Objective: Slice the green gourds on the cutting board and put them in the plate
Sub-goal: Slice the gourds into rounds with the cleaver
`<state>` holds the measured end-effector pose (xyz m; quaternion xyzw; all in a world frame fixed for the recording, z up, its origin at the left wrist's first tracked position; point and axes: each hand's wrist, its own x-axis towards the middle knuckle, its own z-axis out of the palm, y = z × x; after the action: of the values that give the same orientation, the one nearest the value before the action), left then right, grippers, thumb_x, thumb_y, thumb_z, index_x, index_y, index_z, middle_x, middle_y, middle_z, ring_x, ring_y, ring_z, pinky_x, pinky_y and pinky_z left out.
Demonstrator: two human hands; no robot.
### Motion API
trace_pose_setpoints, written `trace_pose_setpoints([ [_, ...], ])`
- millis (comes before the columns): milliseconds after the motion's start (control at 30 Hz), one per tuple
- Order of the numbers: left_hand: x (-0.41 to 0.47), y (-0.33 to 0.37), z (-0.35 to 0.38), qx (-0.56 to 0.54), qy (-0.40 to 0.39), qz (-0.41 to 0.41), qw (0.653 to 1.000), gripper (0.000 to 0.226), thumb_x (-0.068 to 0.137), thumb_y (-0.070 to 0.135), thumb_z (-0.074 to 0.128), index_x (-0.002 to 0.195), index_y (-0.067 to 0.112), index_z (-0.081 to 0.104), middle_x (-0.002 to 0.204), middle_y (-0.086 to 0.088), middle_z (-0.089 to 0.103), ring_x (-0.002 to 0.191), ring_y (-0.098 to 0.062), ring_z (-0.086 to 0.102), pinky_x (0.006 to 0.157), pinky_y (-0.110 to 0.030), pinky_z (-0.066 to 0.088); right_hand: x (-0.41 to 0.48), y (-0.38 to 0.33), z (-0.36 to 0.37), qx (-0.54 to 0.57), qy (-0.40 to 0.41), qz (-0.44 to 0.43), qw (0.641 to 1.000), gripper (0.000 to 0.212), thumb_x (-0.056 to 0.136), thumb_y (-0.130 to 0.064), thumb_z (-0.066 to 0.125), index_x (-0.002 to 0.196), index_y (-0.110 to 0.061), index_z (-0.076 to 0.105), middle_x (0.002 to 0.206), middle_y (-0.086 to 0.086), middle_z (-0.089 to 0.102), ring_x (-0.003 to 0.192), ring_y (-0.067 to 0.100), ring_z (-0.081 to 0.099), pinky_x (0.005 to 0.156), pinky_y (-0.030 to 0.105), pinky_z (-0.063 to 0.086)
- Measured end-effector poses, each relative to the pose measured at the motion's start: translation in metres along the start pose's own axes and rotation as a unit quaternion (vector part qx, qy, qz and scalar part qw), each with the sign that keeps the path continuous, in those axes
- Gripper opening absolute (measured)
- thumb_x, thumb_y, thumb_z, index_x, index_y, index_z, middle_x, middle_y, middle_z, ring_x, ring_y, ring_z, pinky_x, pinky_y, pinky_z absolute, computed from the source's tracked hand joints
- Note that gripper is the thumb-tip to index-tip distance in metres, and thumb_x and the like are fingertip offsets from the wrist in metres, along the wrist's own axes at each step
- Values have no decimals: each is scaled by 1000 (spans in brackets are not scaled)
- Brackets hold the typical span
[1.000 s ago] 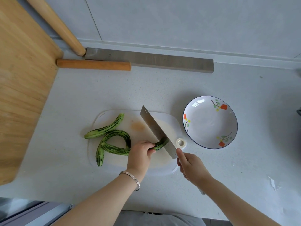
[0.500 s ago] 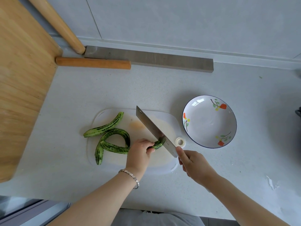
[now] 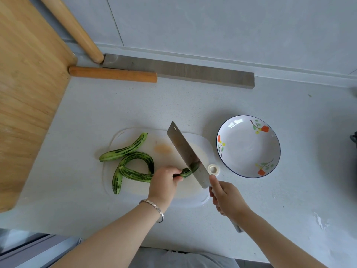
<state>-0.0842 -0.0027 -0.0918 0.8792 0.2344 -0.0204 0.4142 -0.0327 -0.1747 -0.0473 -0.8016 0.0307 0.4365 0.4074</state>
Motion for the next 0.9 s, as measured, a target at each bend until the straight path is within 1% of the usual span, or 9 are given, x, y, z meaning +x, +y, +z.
trace_pose_setpoints([
  [67, 0, 0, 0, -4, 0, -5, 1000, 20, 79, 7, 71, 99, 3, 72, 97, -7, 70, 89, -18, 64, 80, -18, 44, -4, -3, -5, 5, -3, -7, 1000, 52, 94, -52, 36, 57, -15, 36, 40, -9, 33, 35, 5, 26, 40, 18, 24],
  [133, 0, 1, 0, -3, -1, -11, 1000, 21, 80, 8, 71, 101, 3, 71, 98, -7, 70, 90, -17, 63, 80, -16, 43, -6, -5, -8, -2, -7, -14, 1000, 51, 93, -52, 36, 59, -14, 38, 42, -8, 34, 36, 7, 26, 41, 20, 25],
  [200, 0, 2, 0, -4, -5, -13, 1000, 21, 81, 7, 70, 102, 3, 71, 99, -6, 69, 91, -17, 63, 80, -15, 42, -6, -7, -9, -23, -6, -20, 1000, 51, 93, -53, 36, 60, -14, 40, 44, -6, 36, 38, 9, 28, 43, 22, 26],
  [300, 0, 2, 0, 3, -6, -10, 1000, 21, 81, 7, 70, 101, 3, 71, 99, -7, 69, 92, -19, 63, 82, -19, 44, -5, -7, -10, -69, -6, -28, 997, 52, 91, -55, 36, 61, -13, 42, 47, -5, 39, 40, 8, 30, 47, 24, 28],
  [433, 0, 1, 0, 11, -8, -5, 1000, 21, 81, 8, 70, 101, 3, 71, 100, -7, 69, 94, -18, 62, 83, -21, 45, -4, -8, -9, -144, 2, -56, 988, 51, 92, -54, 35, 66, -11, 38, 57, 3, 34, 49, 13, 27, 54, 27, 25],
  [533, 1, 1, 1, 19, -8, 2, 1000, 21, 81, 9, 70, 102, 4, 71, 100, -6, 69, 94, -18, 62, 81, -21, 46, -3, -7, -6, -174, 12, -68, 982, 50, 93, -53, 35, 65, -11, 34, 59, 4, 33, 54, 15, 28, 56, 28, 25],
  [667, -1, 2, 0, 22, -11, 8, 1000, 19, 82, 10, 69, 100, 6, 71, 96, -5, 69, 88, -18, 62, 76, -24, 48, 4, 1, 0, -151, 7, -48, 987, 50, 92, -54, 35, 66, -11, 35, 57, 3, 31, 51, 13, 25, 56, 29, 24],
  [767, -4, 0, -2, 46, -8, 39, 998, 14, 81, 9, 69, 94, 5, 70, 90, -5, 66, 84, -18, 60, 71, -21, 46, 7, 3, 2, -108, 8, -29, 994, 52, 91, -56, 34, 66, -11, 39, 55, 3, 34, 48, 13, 27, 54, 28, 26],
  [900, -3, -4, -4, 35, -11, 51, 998, 14, 77, 4, 72, 90, 2, 70, 90, -7, 64, 84, -16, 58, 75, -14, 41, 4, 1, -6, -66, -1, -18, 998, 51, 92, -54, 36, 61, -13, 39, 44, -7, 36, 37, 7, 27, 47, 24, 26],
])
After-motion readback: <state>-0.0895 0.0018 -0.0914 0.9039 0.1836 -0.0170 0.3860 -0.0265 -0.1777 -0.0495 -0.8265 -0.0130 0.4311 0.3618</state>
